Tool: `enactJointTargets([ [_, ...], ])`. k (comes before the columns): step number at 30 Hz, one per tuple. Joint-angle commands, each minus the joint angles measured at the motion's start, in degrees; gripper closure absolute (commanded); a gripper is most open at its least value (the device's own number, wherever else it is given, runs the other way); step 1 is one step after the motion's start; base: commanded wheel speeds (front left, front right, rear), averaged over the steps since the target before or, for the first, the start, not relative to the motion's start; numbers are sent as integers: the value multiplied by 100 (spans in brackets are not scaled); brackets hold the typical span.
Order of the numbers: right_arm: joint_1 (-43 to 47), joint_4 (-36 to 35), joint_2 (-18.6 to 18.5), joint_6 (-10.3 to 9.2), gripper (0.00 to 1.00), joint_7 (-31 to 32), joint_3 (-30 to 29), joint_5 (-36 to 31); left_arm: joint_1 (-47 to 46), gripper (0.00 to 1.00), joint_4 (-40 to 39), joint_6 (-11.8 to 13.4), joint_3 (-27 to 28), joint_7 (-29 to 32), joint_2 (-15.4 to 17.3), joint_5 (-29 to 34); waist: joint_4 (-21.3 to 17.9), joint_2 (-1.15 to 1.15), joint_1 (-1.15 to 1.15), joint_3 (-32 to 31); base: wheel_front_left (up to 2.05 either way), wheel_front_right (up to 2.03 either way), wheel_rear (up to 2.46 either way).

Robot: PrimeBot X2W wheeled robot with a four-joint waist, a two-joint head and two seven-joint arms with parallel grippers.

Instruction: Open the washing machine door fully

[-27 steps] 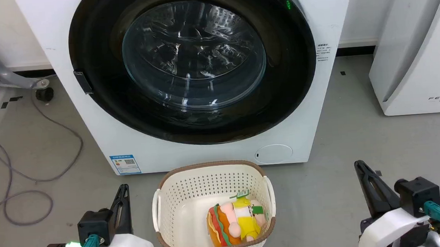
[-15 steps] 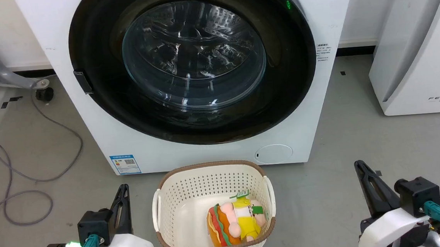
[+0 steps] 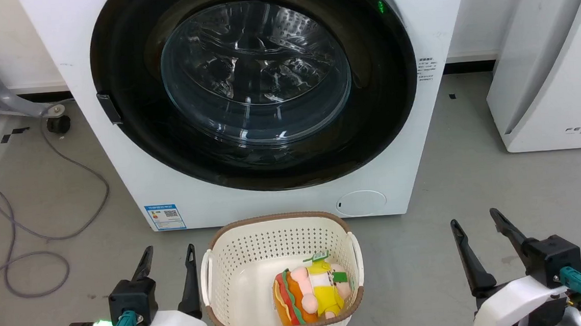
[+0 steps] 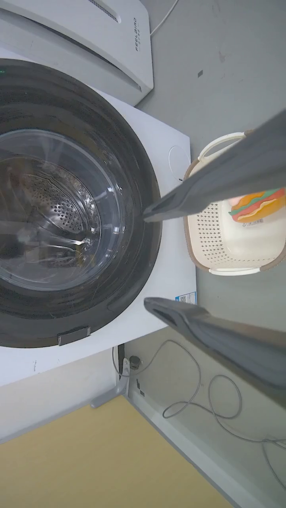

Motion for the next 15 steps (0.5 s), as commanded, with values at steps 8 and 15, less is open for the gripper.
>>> enactJointTargets([
  [8,4,77,0,-2,100,-136,-64,181,-101,0,116,20,-103,-135,1,-118,-22,0,-1,0,0,0,0],
  [15,-67,178,0,-2,100,-220,-156,769,-136,0,181,43,-178,-219,2,-182,-38,0,-1,0,0,0,0],
])
